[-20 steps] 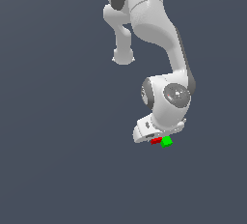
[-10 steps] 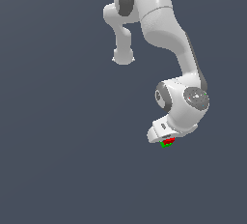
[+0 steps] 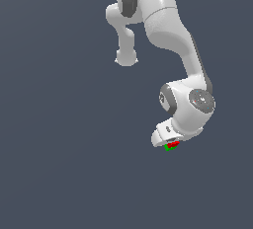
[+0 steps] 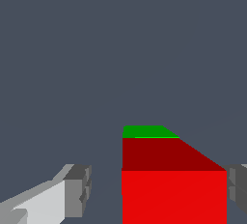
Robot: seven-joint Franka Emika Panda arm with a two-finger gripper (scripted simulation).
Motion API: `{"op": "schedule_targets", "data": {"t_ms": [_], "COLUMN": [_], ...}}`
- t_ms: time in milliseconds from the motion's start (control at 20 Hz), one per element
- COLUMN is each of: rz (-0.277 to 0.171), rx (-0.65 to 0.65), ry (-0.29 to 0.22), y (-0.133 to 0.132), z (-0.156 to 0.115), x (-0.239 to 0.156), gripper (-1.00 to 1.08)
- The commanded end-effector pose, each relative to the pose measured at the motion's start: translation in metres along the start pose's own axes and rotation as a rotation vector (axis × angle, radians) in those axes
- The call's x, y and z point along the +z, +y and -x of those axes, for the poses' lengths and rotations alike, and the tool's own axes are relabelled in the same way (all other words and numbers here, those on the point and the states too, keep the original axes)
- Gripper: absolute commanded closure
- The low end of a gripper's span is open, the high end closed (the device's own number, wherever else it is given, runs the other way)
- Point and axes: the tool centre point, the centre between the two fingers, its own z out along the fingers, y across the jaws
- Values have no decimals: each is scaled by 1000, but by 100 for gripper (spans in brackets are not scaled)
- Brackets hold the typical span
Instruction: Stack the red cube on top of the green cube.
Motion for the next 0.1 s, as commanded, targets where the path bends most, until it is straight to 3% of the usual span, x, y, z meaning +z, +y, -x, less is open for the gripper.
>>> {"op": "schedule_targets", "data": {"t_ms": [0,50], "rz": [0,0], "rx": [0,0], "ry": [0,0], "y": [0,0], "z": [0,0], "x": [0,0], "gripper": [-92,-92]}}
